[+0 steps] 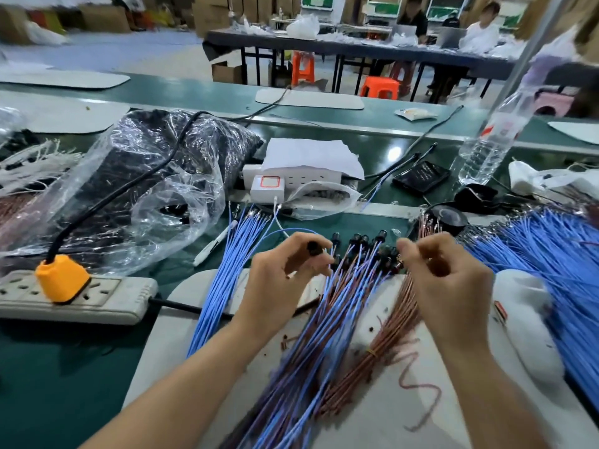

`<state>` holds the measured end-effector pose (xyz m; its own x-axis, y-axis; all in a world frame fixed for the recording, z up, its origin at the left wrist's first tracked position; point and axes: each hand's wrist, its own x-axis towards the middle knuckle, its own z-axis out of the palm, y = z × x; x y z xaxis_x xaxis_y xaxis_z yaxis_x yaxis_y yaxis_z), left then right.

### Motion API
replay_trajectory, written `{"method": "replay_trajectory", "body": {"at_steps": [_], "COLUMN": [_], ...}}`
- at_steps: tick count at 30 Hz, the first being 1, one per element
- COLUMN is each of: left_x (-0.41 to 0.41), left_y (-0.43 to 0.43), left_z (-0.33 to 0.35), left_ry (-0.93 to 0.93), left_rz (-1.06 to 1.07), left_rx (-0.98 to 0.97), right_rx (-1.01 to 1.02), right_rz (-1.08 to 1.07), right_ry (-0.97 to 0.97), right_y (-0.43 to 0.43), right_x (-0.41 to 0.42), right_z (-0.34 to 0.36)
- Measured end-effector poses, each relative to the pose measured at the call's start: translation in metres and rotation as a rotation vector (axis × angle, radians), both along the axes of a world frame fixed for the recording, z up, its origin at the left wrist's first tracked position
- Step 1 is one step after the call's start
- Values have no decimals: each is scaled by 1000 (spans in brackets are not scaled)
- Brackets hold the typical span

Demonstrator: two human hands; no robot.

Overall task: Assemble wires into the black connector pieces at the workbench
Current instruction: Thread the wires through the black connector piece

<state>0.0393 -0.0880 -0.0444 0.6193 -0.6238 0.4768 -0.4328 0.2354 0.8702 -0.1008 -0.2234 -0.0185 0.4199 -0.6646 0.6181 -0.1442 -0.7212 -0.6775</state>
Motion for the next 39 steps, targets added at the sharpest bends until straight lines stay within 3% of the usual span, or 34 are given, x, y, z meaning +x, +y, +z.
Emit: {"method": "replay_trajectory", "body": {"at_steps": [3, 5, 9, 12, 15, 19, 23, 30, 33, 39], "left_x": [-1, -2, -7, -9, -10, -13, -19, -23, -25, -26], "left_y": [2, 3, 3, 5, 5, 6, 6, 5, 4, 5], "left_z": [1, 1, 1, 4, 5, 7, 9, 8, 7, 10], "left_ry": [57, 44, -32, -60, -126, -176, -206, -230, -245, -333], "left_rz": [-8, -19, -56, -62, -30, -49, -121, -150, -162, -231], "left_rx": [-7, 25, 96, 121, 127, 120, 83, 114, 130, 171], "right_rx": [228, 349, 412, 596, 791, 1047, 1011, 894, 816, 802], "right_rz": [-255, -291, -265, -218, -92, 296, 478, 240, 166, 269], "right_ry": [579, 738, 664, 527, 273, -157, -360, -839, -740, -148], "right_y": [-31, -38, -41, -43, -41, -30, -16, -31, -28, -3], "right_x": [-15, -17, -15, -18, -17, -11, -4, -20, -12, 13], "right_z": [-5, -11, -13, -13, -10, 2, 7, 18, 10, -13]}}
